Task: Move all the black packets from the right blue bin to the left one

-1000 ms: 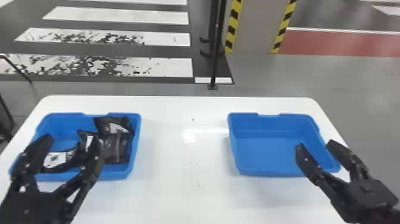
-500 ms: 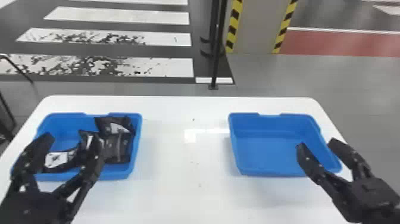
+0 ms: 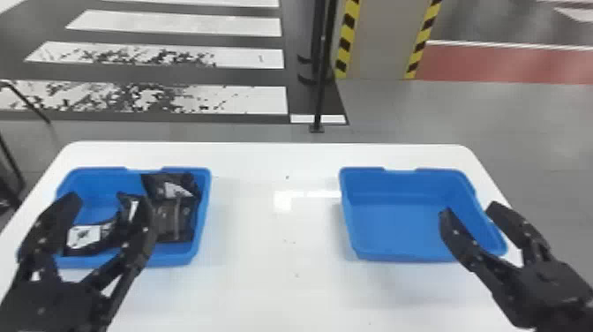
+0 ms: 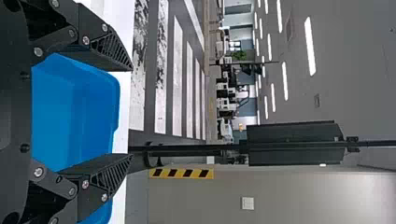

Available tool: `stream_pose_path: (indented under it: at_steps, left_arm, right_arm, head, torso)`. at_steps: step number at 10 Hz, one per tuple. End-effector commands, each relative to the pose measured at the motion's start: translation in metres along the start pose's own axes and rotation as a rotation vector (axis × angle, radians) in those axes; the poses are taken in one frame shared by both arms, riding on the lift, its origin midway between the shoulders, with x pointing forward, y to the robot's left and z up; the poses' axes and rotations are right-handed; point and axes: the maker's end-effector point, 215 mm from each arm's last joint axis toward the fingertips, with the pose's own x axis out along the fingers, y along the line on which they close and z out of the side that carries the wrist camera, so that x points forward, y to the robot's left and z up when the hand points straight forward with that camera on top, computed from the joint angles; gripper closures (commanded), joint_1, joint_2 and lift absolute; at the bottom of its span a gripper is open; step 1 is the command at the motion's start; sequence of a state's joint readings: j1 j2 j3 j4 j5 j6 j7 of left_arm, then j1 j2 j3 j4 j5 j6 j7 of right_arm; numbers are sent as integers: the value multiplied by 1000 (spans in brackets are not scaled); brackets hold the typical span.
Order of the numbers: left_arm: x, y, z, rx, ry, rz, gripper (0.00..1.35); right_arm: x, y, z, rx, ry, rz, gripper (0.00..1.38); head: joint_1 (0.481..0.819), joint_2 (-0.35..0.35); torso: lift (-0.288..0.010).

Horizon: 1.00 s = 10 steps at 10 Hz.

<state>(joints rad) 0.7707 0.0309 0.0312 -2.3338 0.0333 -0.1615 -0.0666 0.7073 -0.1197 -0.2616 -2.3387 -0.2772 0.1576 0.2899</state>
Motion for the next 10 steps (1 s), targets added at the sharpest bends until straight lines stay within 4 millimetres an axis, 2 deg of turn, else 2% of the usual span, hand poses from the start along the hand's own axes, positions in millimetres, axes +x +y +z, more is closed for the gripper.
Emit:
stream_pose_path:
  at_steps: [1, 10]
  left_arm:
    - [0, 0, 0, 0, -2, 1, 366]
    - [1, 0, 4, 2, -12, -1, 366]
  right_arm:
    - [1, 1, -1, 3, 0, 2, 410]
    - [4, 6, -3, 9, 0, 13, 410]
  head:
    - [695, -79]
    - [695, -73]
  torso:
    - [-140]
    - [-140]
